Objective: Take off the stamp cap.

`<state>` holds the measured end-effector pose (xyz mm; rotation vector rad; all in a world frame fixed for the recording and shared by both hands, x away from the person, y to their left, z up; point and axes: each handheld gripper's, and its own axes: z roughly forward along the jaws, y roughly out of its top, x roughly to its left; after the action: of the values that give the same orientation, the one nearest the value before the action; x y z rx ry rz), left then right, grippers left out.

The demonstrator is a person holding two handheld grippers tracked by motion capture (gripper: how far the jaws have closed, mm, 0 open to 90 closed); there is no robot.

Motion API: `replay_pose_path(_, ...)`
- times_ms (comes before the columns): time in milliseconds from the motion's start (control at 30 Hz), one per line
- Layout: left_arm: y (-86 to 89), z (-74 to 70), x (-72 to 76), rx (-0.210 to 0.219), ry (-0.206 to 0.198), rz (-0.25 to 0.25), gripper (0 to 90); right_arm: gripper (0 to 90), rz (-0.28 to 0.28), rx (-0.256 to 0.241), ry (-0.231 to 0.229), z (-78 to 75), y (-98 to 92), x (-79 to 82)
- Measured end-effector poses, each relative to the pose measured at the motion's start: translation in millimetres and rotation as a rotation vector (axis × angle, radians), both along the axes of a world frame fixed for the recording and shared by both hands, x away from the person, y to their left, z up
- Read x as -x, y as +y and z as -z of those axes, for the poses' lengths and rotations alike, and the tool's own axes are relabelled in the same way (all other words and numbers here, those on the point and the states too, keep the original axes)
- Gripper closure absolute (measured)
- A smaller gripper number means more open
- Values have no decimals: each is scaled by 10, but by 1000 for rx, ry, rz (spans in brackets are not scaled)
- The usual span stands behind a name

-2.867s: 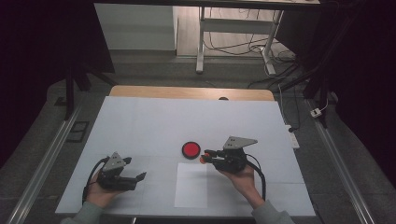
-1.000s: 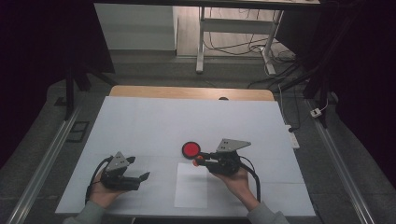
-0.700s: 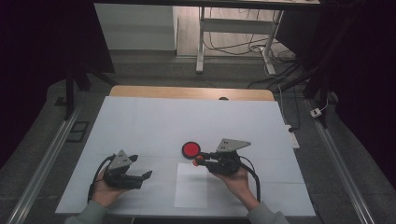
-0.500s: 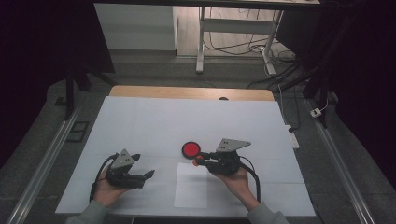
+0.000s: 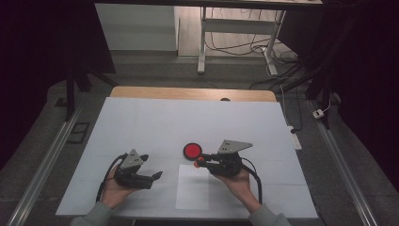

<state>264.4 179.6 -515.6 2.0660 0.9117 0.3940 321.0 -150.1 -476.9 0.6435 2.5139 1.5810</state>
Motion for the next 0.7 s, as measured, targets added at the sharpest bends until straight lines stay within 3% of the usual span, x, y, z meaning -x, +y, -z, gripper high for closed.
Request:
replay_pose_path(233,-57,21,-42,3,3,4,175,716,1,0,-4,-1,2,1)
replay_pose_path(700,-367,31,-134,1,-5,59,182,716,0,-1,-8,-8,-2,2)
